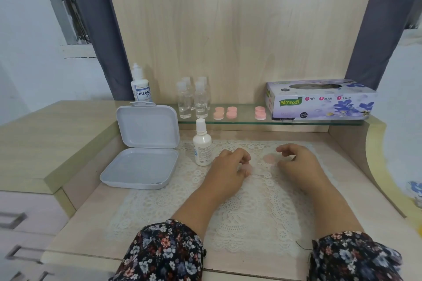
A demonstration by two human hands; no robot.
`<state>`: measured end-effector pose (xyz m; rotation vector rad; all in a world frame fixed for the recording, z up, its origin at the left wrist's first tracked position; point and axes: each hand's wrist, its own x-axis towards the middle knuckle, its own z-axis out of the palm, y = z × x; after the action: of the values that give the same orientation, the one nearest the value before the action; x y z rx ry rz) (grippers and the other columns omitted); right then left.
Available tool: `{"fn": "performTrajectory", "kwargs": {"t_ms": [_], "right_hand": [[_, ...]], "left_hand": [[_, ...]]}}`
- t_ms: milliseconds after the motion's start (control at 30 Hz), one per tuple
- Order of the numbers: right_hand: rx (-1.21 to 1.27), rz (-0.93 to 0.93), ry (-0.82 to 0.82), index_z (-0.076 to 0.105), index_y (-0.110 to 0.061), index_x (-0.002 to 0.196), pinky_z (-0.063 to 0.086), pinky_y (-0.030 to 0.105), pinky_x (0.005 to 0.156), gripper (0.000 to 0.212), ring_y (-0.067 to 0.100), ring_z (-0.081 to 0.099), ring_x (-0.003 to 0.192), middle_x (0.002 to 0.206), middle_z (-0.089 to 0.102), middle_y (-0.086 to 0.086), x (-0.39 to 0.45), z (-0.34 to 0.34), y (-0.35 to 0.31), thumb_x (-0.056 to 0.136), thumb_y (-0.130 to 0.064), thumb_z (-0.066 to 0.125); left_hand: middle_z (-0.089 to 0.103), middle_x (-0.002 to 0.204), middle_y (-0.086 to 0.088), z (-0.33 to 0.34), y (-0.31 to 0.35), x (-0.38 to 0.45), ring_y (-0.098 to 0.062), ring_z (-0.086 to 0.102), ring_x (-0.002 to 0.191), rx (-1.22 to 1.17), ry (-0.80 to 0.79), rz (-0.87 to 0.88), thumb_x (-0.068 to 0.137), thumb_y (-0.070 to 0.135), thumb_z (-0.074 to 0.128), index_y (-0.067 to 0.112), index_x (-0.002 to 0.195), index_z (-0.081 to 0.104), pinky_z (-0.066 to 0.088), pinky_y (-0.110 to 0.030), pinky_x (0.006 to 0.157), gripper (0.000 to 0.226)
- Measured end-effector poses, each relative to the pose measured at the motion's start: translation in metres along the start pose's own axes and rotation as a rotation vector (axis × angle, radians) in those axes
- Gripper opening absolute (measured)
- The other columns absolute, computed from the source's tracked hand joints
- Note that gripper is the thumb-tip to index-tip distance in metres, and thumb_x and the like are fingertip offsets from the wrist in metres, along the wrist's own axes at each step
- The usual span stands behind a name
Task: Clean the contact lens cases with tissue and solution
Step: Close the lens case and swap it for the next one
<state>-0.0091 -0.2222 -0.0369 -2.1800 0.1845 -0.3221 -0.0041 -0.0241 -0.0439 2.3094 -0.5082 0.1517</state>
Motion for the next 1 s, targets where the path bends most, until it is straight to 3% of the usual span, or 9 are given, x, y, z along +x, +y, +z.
{"fn": "performTrajectory", "kwargs": {"t_ms": [133, 233, 333, 467, 600, 700, 833, 1000], "right_hand": [[-0.163, -0.047, -0.063, 0.060, -0.022, 0.129, 0.038, 0.032, 0.102, 0.044, 0.019, 0.048, 0.124, 0.131, 0.057, -0.001, 0.000, 0.009, -0.002, 0.086, -0.022, 0.066], [-0.208, -0.074, -0.067, 0.060, -0.023, 0.130, 0.038, 0.040, 0.107, 0.043, 0.021, 0.044, 0.129, 0.130, 0.061, -0.001, 0.001, 0.016, -0.002, 0.088, -0.029, 0.066], [-0.219, -0.114, -0.045, 0.065, -0.021, 0.123, 0.042, 0.037, 0.101, 0.034, 0.019, 0.049, 0.120, 0.120, 0.066, -0.003, 0.001, 0.019, -0.001, 0.090, -0.029, 0.064], [-0.118, -0.094, -0.039, 0.066, -0.018, 0.120, 0.040, 0.023, 0.081, 0.029, 0.010, 0.056, 0.092, 0.109, 0.065, -0.003, 0.002, 0.018, -0.003, 0.091, -0.021, 0.064], [0.051, -0.061, 0.012, 0.068, -0.022, 0.114, 0.039, 0.015, 0.067, 0.024, 0.002, 0.057, 0.086, 0.100, 0.066, -0.004, 0.002, 0.013, -0.004, 0.089, -0.022, 0.066], [0.130, -0.048, 0.018, 0.070, -0.022, 0.109, 0.041, 0.012, 0.064, 0.021, 0.001, 0.059, 0.082, 0.097, 0.068, -0.004, 0.001, 0.012, -0.008, 0.088, -0.022, 0.068], [0.196, -0.065, -0.037, 0.071, -0.032, 0.096, 0.048, 0.018, 0.066, 0.013, 0.010, 0.059, 0.070, 0.092, 0.069, 0.000, -0.004, 0.014, -0.015, 0.087, -0.023, 0.068], [0.211, -0.101, -0.126, 0.072, -0.033, 0.094, 0.051, 0.021, 0.067, 0.020, 0.009, 0.056, 0.063, 0.089, 0.068, -0.002, -0.011, 0.013, -0.019, 0.087, -0.015, 0.067]], "left_hand": [[0.048, 0.111, 0.005, -0.004, 0.001, -0.001, -0.014, 0.051, 0.104, 0.054, 0.002, -0.006, 0.093, 0.025, 0.059, 0.032, 0.111, 0.063, 0.041, -0.025, 0.095, 0.020], [0.046, 0.108, 0.007, -0.005, 0.003, -0.002, -0.011, 0.051, 0.099, 0.061, 0.005, -0.014, 0.092, 0.025, 0.061, 0.031, 0.109, 0.066, 0.038, -0.020, 0.090, 0.018], [0.045, 0.106, 0.008, -0.006, 0.002, -0.003, -0.013, 0.051, 0.100, 0.046, 0.004, -0.027, 0.090, 0.028, 0.064, 0.034, 0.105, 0.066, 0.041, -0.025, 0.094, 0.017], [0.045, 0.101, 0.011, -0.006, 0.001, -0.002, -0.014, 0.050, 0.100, 0.050, 0.000, -0.031, 0.087, 0.029, 0.065, 0.036, 0.103, 0.066, 0.042, -0.031, 0.097, 0.018], [0.048, 0.105, 0.007, -0.005, -0.002, -0.001, -0.018, 0.051, 0.101, 0.063, 0.013, -0.035, 0.088, 0.029, 0.065, 0.038, 0.103, 0.065, 0.044, -0.035, 0.098, 0.018], [0.048, 0.105, 0.007, -0.005, -0.004, 0.000, -0.020, 0.053, 0.102, 0.045, 0.022, -0.047, 0.088, 0.028, 0.064, 0.039, 0.101, 0.065, 0.044, -0.037, 0.098, 0.017], [0.048, 0.105, 0.007, -0.005, -0.004, 0.000, -0.019, 0.054, 0.101, 0.039, 0.028, -0.050, 0.087, 0.028, 0.064, 0.040, 0.099, 0.065, 0.045, -0.038, 0.098, 0.017], [0.050, 0.105, 0.005, -0.005, -0.004, 0.000, -0.019, 0.054, 0.101, 0.042, 0.027, -0.042, 0.087, 0.031, 0.064, 0.040, 0.099, 0.066, 0.046, -0.039, 0.097, 0.015]]}}
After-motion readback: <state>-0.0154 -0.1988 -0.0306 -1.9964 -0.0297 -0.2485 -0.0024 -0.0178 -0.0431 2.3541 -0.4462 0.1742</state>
